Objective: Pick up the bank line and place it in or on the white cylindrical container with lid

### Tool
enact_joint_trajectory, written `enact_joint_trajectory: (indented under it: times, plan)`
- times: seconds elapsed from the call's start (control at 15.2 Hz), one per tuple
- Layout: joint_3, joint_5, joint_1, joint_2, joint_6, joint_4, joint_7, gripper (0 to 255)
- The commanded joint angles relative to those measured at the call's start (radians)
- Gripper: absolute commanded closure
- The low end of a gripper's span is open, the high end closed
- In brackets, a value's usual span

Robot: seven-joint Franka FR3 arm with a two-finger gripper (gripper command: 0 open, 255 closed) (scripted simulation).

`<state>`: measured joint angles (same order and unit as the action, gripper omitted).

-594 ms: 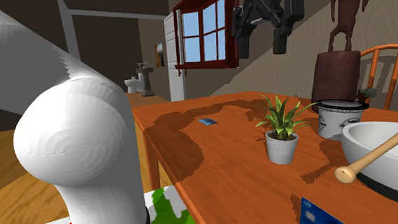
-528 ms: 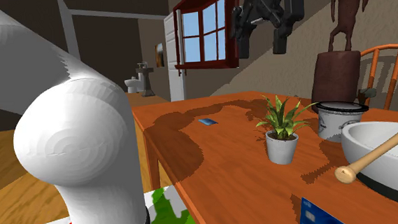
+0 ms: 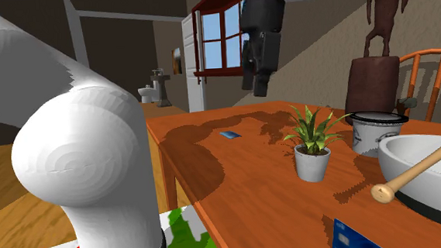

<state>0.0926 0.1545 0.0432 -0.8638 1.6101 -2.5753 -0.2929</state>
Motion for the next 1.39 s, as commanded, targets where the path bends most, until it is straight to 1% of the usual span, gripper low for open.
enact_joint_trajectory:
  times: [0.0, 0.26, 0.59, 0.92, 1.32]
  plan:
    - [0.037, 0.069, 0.001, -0.01, 0.01, -0.033, -0.101, 0]
    - [0.119, 0.212, -0.003, 0.006, 0.066, -0.085, -0.287, 0]
    - [0.23, 0.401, -0.014, 0.068, 0.175, -0.12, -0.507, 0]
    - [0.346, 0.585, -0.022, 0.181, 0.325, -0.117, -0.704, 0]
    - [0.486, 0.778, -0.011, 0.379, 0.547, -0.059, -0.906, 0]
